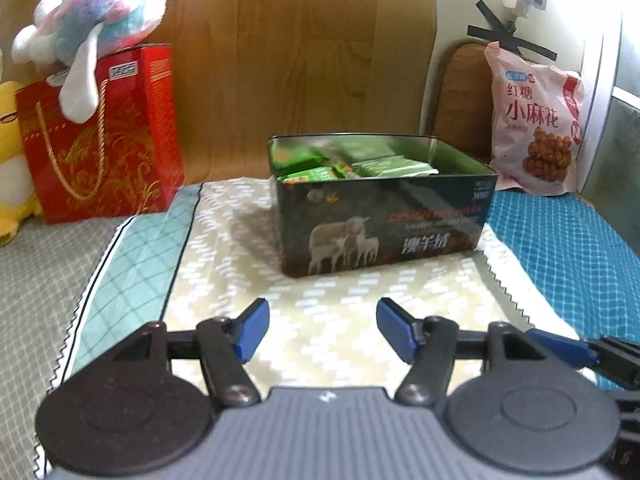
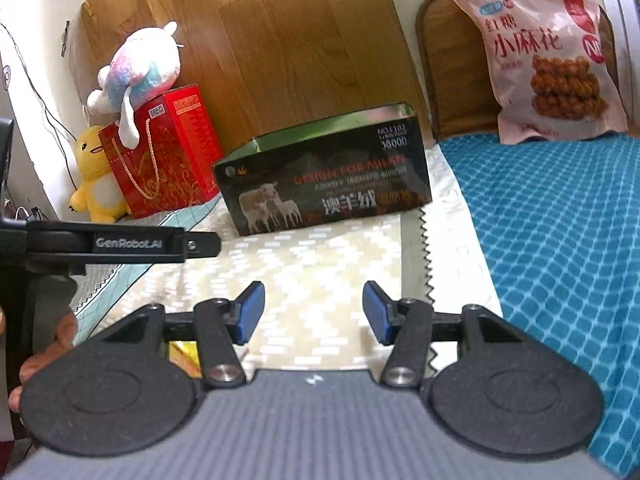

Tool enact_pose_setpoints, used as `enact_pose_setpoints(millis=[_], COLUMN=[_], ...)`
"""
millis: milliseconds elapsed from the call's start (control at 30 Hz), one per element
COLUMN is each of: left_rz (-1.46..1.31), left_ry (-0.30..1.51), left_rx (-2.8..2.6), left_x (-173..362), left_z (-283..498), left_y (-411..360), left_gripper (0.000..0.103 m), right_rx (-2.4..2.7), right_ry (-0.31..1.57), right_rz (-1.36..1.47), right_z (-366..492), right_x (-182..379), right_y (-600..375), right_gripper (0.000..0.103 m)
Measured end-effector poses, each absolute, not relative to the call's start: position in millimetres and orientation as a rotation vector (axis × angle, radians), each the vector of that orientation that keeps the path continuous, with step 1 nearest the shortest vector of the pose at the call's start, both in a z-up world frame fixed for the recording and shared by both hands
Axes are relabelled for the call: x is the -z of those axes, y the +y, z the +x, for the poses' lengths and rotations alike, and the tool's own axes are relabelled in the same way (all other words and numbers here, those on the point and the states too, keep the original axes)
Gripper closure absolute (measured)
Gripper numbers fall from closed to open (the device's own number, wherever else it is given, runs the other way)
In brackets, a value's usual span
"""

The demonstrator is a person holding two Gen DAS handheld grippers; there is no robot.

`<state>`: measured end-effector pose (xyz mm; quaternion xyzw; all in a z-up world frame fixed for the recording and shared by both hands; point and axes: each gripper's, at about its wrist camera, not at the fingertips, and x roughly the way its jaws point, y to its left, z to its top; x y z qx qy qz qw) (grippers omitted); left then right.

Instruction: Organize snacks

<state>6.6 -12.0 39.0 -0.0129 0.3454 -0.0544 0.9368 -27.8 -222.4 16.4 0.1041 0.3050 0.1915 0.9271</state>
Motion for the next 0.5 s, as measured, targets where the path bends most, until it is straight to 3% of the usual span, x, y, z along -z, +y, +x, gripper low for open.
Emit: enact_pose_setpoints(millis=[500], left_rz=[-0.039], left_ry=[0.712], left_rx=[0.036], left_x=[-16.1], left_z=[-17.9], left_y=[12.4], left_gripper=[0.032], right_rx=[-0.355], right_ry=[0.628], right_rz=[0.215], right_z=[-49.1], right_x=[-8.3], right_y=[-223.9], right_gripper=[0.046])
